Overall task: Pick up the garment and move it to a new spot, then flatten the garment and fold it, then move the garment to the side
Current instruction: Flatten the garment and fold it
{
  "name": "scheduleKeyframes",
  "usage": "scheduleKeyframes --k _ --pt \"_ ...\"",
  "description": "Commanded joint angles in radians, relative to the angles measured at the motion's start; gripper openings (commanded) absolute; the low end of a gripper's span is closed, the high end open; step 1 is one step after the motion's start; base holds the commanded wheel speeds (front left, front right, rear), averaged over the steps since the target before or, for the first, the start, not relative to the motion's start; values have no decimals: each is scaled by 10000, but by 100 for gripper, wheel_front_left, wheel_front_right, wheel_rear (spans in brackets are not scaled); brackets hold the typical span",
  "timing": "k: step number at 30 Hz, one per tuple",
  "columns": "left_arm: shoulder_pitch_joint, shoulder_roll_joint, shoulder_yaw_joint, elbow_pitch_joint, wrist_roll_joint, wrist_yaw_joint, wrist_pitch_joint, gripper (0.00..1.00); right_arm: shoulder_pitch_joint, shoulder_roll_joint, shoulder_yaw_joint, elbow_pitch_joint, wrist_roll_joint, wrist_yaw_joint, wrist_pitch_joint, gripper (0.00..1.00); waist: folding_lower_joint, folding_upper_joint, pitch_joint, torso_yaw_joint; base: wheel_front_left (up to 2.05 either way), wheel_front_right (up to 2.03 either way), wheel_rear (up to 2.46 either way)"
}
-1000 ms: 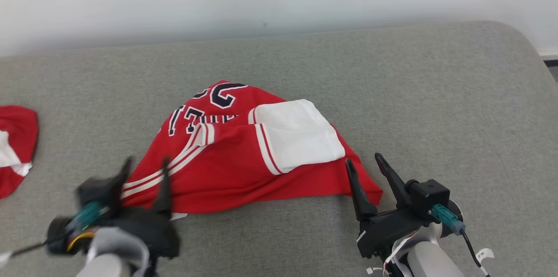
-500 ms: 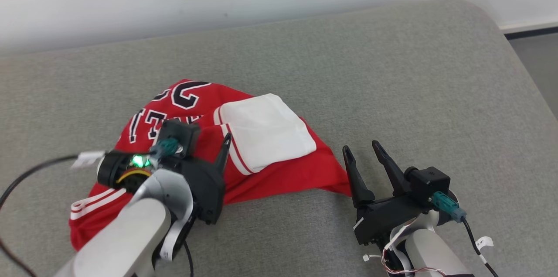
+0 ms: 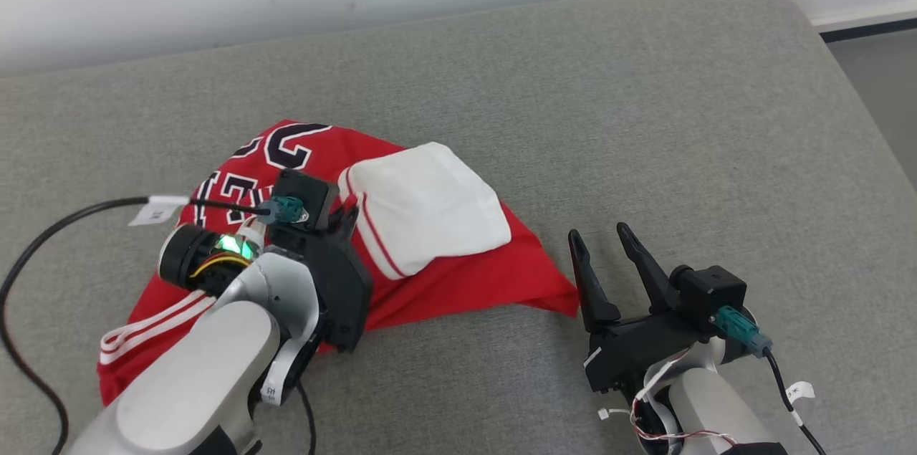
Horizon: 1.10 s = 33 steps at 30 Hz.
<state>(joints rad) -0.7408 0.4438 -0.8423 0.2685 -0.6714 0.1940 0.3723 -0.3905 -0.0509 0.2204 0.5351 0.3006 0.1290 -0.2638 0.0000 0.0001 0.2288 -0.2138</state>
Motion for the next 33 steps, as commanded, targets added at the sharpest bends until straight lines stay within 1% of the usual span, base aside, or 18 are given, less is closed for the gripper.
scheduleKeyframes --k 1,5,7,8,9,11,14,16,19,23,24,26,28,30,31,33 --pt "88 -16 71 -130 -21 44 -217 0 -32 12 -8 16 -54 35 -5 100 0 -1 -3 129 0 0 0" --pt "88 -109 565 -782 -69 153 -1277 0 49 11 -123 -47 -253 35 -6 100 0 -1 -77 477 0 0 0" --pt "8 -165 993 -1322 -148 233 -2022 0 128 11 -159 -112 -356 35 -6 100 0 -1 -119 670 0 0 0" --pt "-37 -138 1128 -1607 -106 210 -2349 0 175 9 -221 -149 -406 35 -6 100 0 -1 -142 788 0 0 0" --pt "-215 -211 1366 -2300 -106 78 -2938 0 280 8 -391 -180 -539 35 -6 100 0 -1 -209 1082 0 0 0" --pt "-530 -288 1354 -2776 119 -21 -3218 0 356 9 -502 -174 -674 35 -6 100 0 -1 -302 1385 0 0 0" --pt "-1160 -747 1083 -2918 295 -230 -3098 0 442 9 -532 -244 -778 35 -6 100 0 -1 -420 1644 0 0 0" --pt "-1787 -1195 825 -2762 441 -449 -3013 0 485 9 -455 -375 -747 35 -6 100 0 -1 -479 1671 0 0 0" --pt "-2723 -2056 543 -2258 420 -865 -3112 0 564 6 -216 -498 -659 35 -6 100 0 -1 -575 1502 0 0 0" --pt "-4018 -3061 301 -1444 573 -1432 -3396 0 560 8 112 -528 -418 35 -6 100 0 -1 -632 979 0 0 0" --pt "-4267 -3300 330 -1310 443 -1564 -3522 0 546 6 122 -494 -389 35 -6 100 0 -1 -628 856 0 0 0" --pt "-4800 -3532 325 -1043 430 -1752 -3681 0 499 5 127 -398 -317 35 -6 100 0 -1 -608 637 0 0 0" --pt "-5053 -3669 400 -950 279 -1782 -3851 0 429 8 40 -280 -274 35 -4 100 0 -1 -553 551 0 0 0" --pt "-5099 -3701 529 -1024 151 -1724 -3995 0 341 14 -129 -184 -312 35 -4 100 0 -1 -463 612 0 0 0" --pt "-4966 -3650 609 -1109 148 -1679 -4071 0 289 12 -236 -149 -357 35 -6 100 0 -1 -406 697 0 0 0" --pt "-4416 -3295 771 -1272 16 -1509 -4139 0 226 12 -475 -56 -493 35 -3 100 0 -1 -312 952 0 0 0"
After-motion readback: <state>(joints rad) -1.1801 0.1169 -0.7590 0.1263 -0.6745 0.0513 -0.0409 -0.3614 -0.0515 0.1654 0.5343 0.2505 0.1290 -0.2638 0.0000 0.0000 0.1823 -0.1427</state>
